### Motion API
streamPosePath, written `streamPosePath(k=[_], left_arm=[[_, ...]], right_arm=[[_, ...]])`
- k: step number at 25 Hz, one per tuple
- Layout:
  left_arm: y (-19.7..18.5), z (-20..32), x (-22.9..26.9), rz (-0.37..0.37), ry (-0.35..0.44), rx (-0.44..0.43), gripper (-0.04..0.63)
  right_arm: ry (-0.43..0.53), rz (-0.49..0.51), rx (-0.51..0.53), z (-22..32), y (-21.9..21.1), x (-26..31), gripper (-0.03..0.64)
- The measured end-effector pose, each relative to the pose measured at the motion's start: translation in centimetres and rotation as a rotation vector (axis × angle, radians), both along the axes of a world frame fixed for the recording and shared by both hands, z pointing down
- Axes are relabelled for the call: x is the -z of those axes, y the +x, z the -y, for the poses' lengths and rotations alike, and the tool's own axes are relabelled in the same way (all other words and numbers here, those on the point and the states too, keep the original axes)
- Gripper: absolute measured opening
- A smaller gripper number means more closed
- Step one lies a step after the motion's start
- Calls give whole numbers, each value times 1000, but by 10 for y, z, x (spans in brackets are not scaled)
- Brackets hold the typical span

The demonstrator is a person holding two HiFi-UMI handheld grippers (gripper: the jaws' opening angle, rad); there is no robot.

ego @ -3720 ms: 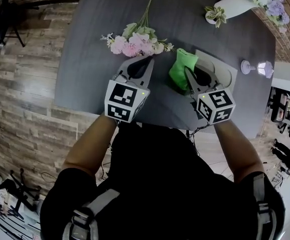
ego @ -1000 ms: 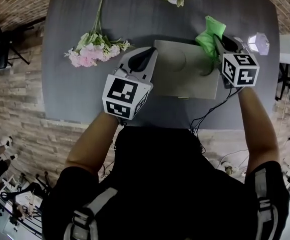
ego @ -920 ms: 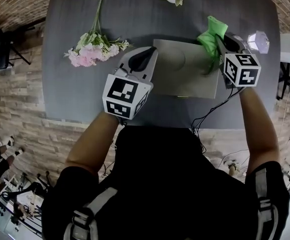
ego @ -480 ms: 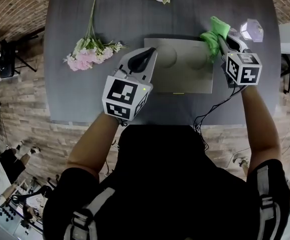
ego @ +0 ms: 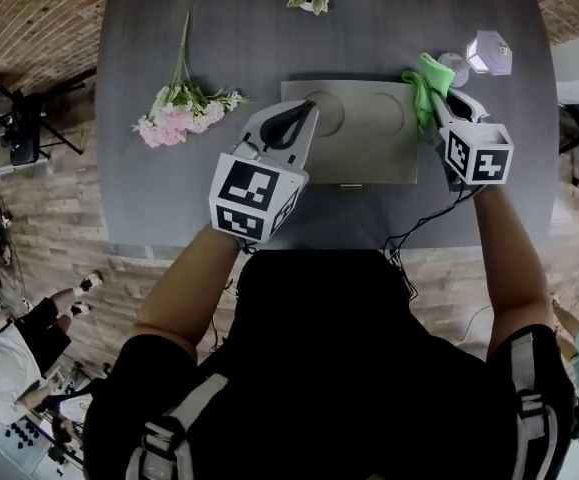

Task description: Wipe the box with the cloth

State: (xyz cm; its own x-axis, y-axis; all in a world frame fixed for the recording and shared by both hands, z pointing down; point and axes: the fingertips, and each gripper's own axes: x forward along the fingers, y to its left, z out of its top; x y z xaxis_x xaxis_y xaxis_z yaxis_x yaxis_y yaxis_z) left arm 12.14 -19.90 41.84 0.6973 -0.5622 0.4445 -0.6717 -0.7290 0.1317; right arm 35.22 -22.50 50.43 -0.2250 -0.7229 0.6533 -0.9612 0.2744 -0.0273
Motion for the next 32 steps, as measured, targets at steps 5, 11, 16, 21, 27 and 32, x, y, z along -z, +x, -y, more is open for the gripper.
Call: streamPosePath(k=[5,11,16,21,27,32], left_arm=[[4,-7,3,-1,3,-14,9],[3,-17,7,-6,9,-24,9],[1,-28,11,-12,14,-30,9],[-7,-40,11,-14,15,-34,9],[-21,-57,6,-18,4,-44,9],[-35,-63,5,-30,-1,-46,9]], right_arm=[[-27,-2,-5,-21,0,-7,55],[-49,12,-23,-50,-3,-11,55],[-62,18,-34,-75,-8,-12,55],[-74,26,-46,-101,-12,-15,55],[-99,17,-78,-136,-16,-17,55],[-125,0,-97,-160,-22,-15,55]])
